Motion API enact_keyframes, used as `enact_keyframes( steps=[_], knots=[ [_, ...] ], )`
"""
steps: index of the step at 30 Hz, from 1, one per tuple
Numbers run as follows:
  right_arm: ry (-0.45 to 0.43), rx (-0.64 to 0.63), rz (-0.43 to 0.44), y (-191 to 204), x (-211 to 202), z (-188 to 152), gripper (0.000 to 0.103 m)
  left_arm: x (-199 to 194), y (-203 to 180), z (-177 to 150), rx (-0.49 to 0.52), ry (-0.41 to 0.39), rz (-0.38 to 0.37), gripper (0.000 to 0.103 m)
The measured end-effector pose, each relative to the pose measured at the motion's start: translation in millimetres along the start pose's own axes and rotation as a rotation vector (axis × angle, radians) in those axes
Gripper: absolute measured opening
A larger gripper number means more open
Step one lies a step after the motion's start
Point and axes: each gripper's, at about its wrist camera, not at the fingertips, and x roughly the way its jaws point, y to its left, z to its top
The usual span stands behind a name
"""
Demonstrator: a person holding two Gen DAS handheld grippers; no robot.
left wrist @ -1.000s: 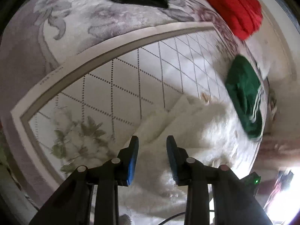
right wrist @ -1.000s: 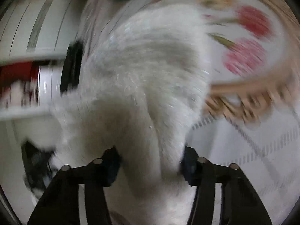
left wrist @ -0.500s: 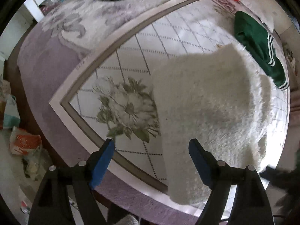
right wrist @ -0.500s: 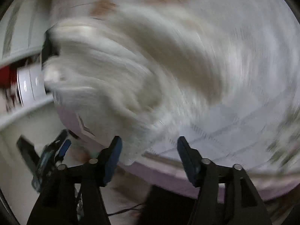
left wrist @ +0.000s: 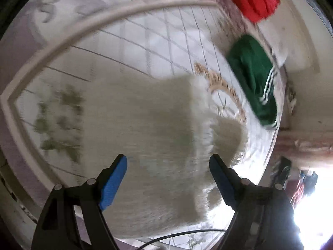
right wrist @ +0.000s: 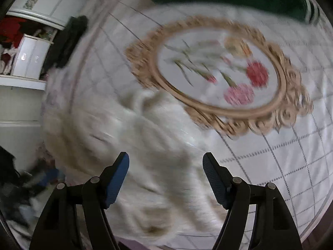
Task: Fold large clothes
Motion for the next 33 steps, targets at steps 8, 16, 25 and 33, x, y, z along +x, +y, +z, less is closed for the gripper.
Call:
enact_keyframes(
  steps=[8,16,25,33],
  knots=[
    [0.065,0.162,0.216,-41.0,44.4,-35.0,0.051,33.0,-37.2,-4.8,0.272,-0.130,0.271,0.004],
    [0.141,0.344,0.466,-28.2,92.2,-84.4,0.030,16.9,-83.4,-54.3,0.692,-0.217,0.296,0.003],
    [0.124,0.406,0.511,-31.5,107.0,-73.1,0.030,47.6,-76.2,-96.2,0.908,-0.084,0.274,0.000],
    [0.024,0.345,0.354,-37.3,11.3,-54.9,0.058,-3.9,-46.9,-81.3,0.672,-0.102,0.213,0.004]
  ],
)
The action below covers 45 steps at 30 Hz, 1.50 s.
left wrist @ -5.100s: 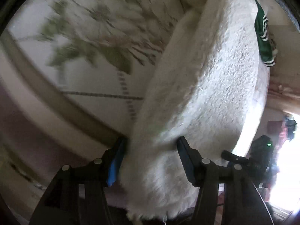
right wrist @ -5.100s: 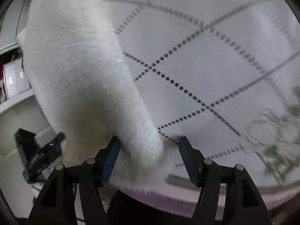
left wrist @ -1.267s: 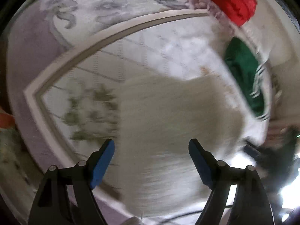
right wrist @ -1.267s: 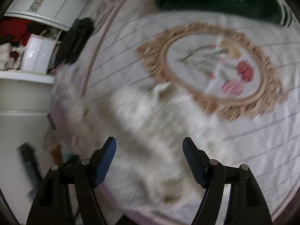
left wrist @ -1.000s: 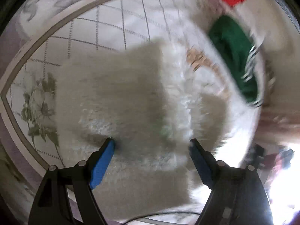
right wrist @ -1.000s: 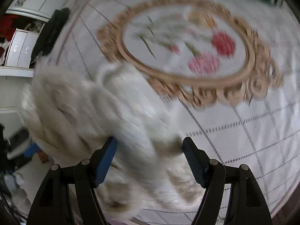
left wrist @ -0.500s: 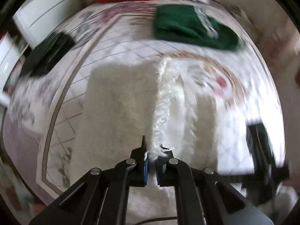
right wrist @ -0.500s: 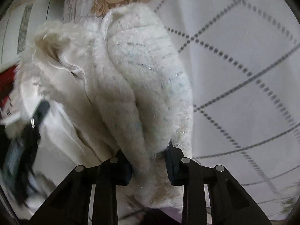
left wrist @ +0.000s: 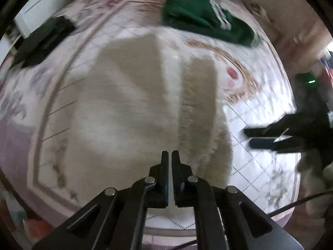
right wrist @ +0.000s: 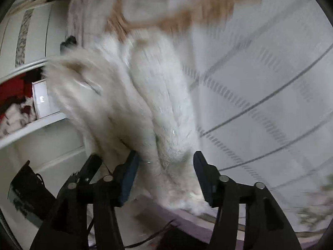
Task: Fold large clothes
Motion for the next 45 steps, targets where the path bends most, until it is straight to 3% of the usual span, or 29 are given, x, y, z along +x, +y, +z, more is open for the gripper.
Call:
enact_keyframes(
  steps=[3,4,6,7,8,11,12,13,14,17,22,25,28,31,33,36,39,41,42,43,44,45],
  knots=[
    [-0.099,-0.060,0.109,44.0,-39.0,17.4,0.058,-16.2,29.0,-3.0,-0.135,-0.019,-0.002,0.005],
    [-0.113,-0.082,0.129,57.8,-42.7,23.9,0.059,-19.1,40.2,-5.4,-0.180,-0.025,-0.006,0.009],
    [-0.124,-0.160,0.189,101.5,-37.7,40.7,0.072,-19.9,56.0,-7.4,-0.246,-0.034,0.014,0.040],
    [-0.130,-0.193,0.190,120.7,-29.9,49.7,0.075,-19.7,67.5,-9.0,-0.283,-0.037,0.038,0.074],
    [-0.137,-0.235,0.165,142.5,-16.4,58.7,0.079,-18.4,75.0,-9.5,-0.303,-0.037,0.066,0.085],
    [-0.112,-0.312,-0.013,176.6,27.9,87.3,0.083,-15.3,98.0,-15.2,-0.356,-0.041,0.113,0.085],
    [-0.094,-0.319,-0.050,181.1,34.8,92.4,0.081,-12.5,106.0,-16.4,-0.377,-0.039,0.117,0.085],
    [-0.084,-0.335,-0.095,186.6,45.1,93.8,0.070,-11.0,113.6,-17.2,-0.391,-0.036,0.118,0.085],
    [-0.099,-0.343,-0.127,190.3,46.8,88.7,0.013,-9.2,118.9,-18.5,-0.400,-0.034,0.117,0.085],
    [-0.158,-0.372,-0.126,202.9,29.4,65.5,0.016,-7.3,127.5,-22.8,-0.419,-0.028,0.119,0.085],
    [-0.147,-0.146,0.046,174.0,-7.9,33.0,0.015,-0.8,125.5,-22.7,-0.434,-0.016,0.090,0.085],
    [-0.152,-0.066,-0.145,130.5,9.4,45.7,0.016,12.4,118.5,-23.5,-0.410,0.044,0.105,0.085],
    [-0.101,-0.104,-0.329,106.5,31.8,56.8,0.019,17.2,117.9,-32.5,-0.416,0.098,0.115,0.085],
    [-0.069,-0.073,-0.249,99.9,19.1,52.5,0.035,5.5,125.2,-47.3,-0.466,0.102,0.094,0.085],
    [-0.077,-0.045,-0.179,97.7,4.0,36.1,0.059,-0.6,130.8,-56.4,-0.496,0.108,0.095,0.085],
    [-0.058,-0.012,-0.100,93.6,0.7,-1.5,0.070,-11.2,138.6,-72.0,-0.529,0.122,0.114,0.085],
    [0.069,0.025,0.023,88.6,38.7,-40.8,0.070,-20.3,144.6,-83.9,-0.535,0.132,0.143,0.085],
    [0.123,0.060,0.053,84.2,73.4,-58.4,0.070,-21.0,148.2,-89.0,-0.526,0.145,0.172,0.085],
    [0.146,0.061,0.051,83.2,95.9,-66.0,0.054,-21.3,150.1,-92.1,-0.526,0.153,0.184,0.085],
    [0.154,0.082,0.039,80.2,111.4,-70.5,0.028,-21.6,151.9,-93.7,-0.531,0.157,0.190,0.085],
    [0.145,0.118,0.039,76.5,122.7,-74.3,0.013,-22.7,154.6,-95.5,-0.540,0.158,0.192,0.085],
    [0.118,0.134,0.047,78.0,126.5,-79.7,0.013,-24.5,156.7,-96.9,-0.551,0.158,0.192,0.085]
  ],
)
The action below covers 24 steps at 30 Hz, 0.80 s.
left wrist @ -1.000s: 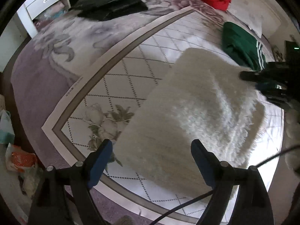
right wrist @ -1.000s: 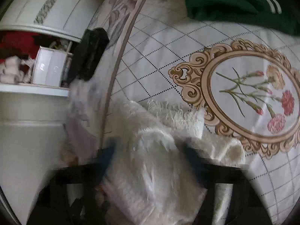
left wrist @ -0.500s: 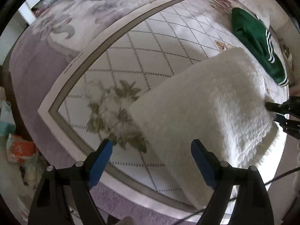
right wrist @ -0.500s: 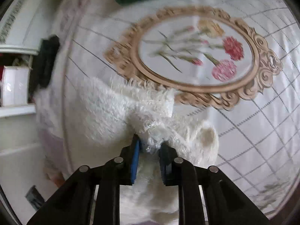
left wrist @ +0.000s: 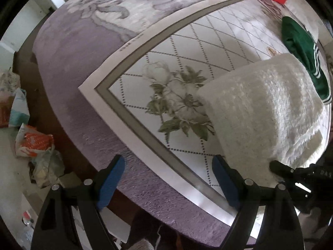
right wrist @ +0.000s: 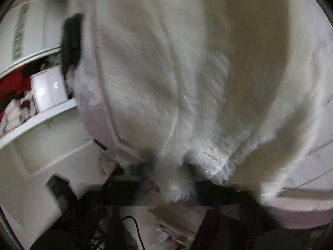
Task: Fold large clothes
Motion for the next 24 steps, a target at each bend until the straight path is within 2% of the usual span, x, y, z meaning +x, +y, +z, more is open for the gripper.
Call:
enact_keyframes(
  steps=[2,4,5,7,8,9,10,11,12,13,14,15,19,22,24],
  knots=[
    [-0.060,-0.063,0.051,18.1,-7.4,-15.5,0.011,-4.0,5.8,1.1,-0.021,-0.010,0.003,0.085],
    [-0.078,-0.178,0.028,37.3,-4.7,-29.7,0.010,-7.8,8.9,3.3,-0.031,-0.027,0.014,0.085],
    [-0.053,-0.200,-0.013,36.9,6.0,-31.5,0.010,-8.5,8.3,4.8,-0.031,-0.033,0.017,0.085],
    [0.105,-0.204,-0.111,15.9,49.9,-28.7,0.010,-8.5,5.8,9.7,-0.020,-0.041,0.021,0.085],
    [0.146,-0.181,-0.141,4.2,60.7,-26.4,0.010,-9.0,2.2,14.2,-0.009,-0.047,0.020,0.085],
    [0.167,-0.143,-0.131,-8.5,62.3,-22.8,0.010,-10.9,-2.6,19.9,0.003,-0.057,0.011,0.085],
    [0.183,-0.119,-0.074,-13.8,56.2,-21.0,0.014,-13.5,-8.6,26.6,0.020,-0.073,-0.002,0.085],
    [0.186,-0.115,-0.048,-14.7,50.0,-19.9,0.024,-16.0,-15.3,33.3,0.038,-0.086,-0.012,0.085],
    [0.171,-0.127,-0.030,-14.3,36.0,-20.3,0.040,-18.7,-21.9,39.8,0.059,-0.101,-0.023,0.085],
    [0.132,-0.148,-0.020,-14.7,18.6,-21.3,0.049,-22.3,-34.1,51.0,0.098,-0.126,-0.048,0.085],
    [0.096,-0.161,-0.009,-15.5,2.6,-22.7,0.068,-23.9,-44.0,59.4,0.127,-0.140,-0.065,0.085],
    [0.058,-0.168,0.007,-19.0,-14.9,-24.1,0.080,-23.9,-56.6,69.7,0.165,-0.148,-0.091,0.085],
    [-0.100,-0.094,-0.006,-55.3,-60.7,-18.1,0.082,-3.4,-108.4,107.2,0.341,-0.130,-0.218,0.085],
    [-0.198,-0.038,-0.031,-91.3,-62.8,-4.5,0.082,28.8,-146.0,126.2,0.483,-0.069,-0.259,0.085],
    [-0.228,-0.034,-0.035,-106.8,-50.2,8.5,0.082,51.5,-166.8,131.0,0.565,-0.002,-0.296,0.085]
  ],
)
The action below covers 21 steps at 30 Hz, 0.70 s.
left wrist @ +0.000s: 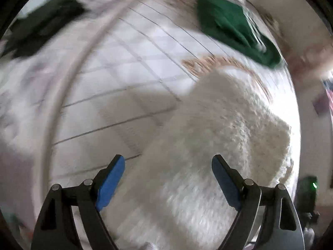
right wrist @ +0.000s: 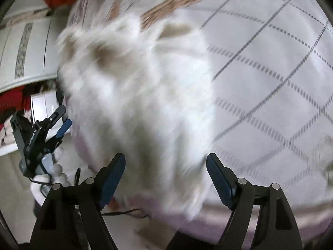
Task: Fold large clothes
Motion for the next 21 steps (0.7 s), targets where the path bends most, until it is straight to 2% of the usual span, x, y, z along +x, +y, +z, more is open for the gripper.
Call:
enact_keyframes(
  steps=[3,6,7,9,12,14,15,16,17,18,19,20,21],
  knots=[
    [0.000,0.042,0.116,-16.0,23.9,9.1,0.082,23.9,-9.6,9.5,0.080,0.045,-0.040,0.086],
    [-0.006,0.040,0.194,-12.0,37.4,16.1,0.084,24.0,-10.8,12.1,0.083,0.033,-0.062,0.085],
    [-0.010,0.030,0.209,-5.9,39.8,18.2,0.081,21.9,-12.4,11.8,0.087,0.027,-0.066,0.085],
    [-0.016,0.023,0.212,3.0,41.8,22.4,0.046,14.3,-24.5,6.5,0.127,-0.008,-0.046,0.085],
    [-0.033,0.017,0.218,18.4,35.6,27.7,0.034,4.2,-51.5,0.0,0.216,-0.053,0.031,0.085],
    [-0.040,0.004,0.216,26.2,26.8,33.6,0.032,-0.7,-61.2,0.7,0.239,-0.066,0.052,0.084],
    [-0.044,0.006,0.220,29.3,21.1,39.3,0.032,-3.3,-62.8,2.0,0.237,-0.072,0.037,0.083],
    [-0.048,0.009,0.229,31.5,18.3,42.5,0.032,-7.6,-66.1,4.2,0.237,-0.072,-0.049,0.067],
    [-0.051,0.004,0.239,34.1,18.2,40.8,0.031,-9.9,-75.3,6.0,0.239,-0.063,-0.096,0.054],
    [-0.050,-0.004,0.262,39.1,14.1,46.3,0.031,-10.5,-88.8,7.3,0.267,-0.064,-0.072,0.054],
    [-0.045,-0.019,0.263,47.5,11.0,52.1,0.030,-9.1,-102.5,8.6,0.302,-0.059,-0.009,0.054],
    [-0.044,-0.038,0.231,53.2,6.4,57.0,0.030,-6.9,-108.6,10.5,0.312,-0.054,0.042,0.054],
    [-0.035,-0.054,0.161,58.9,6.9,61.4,0.030,-7.1,-109.4,13.5,0.296,-0.055,0.068,0.054]
  ],
)
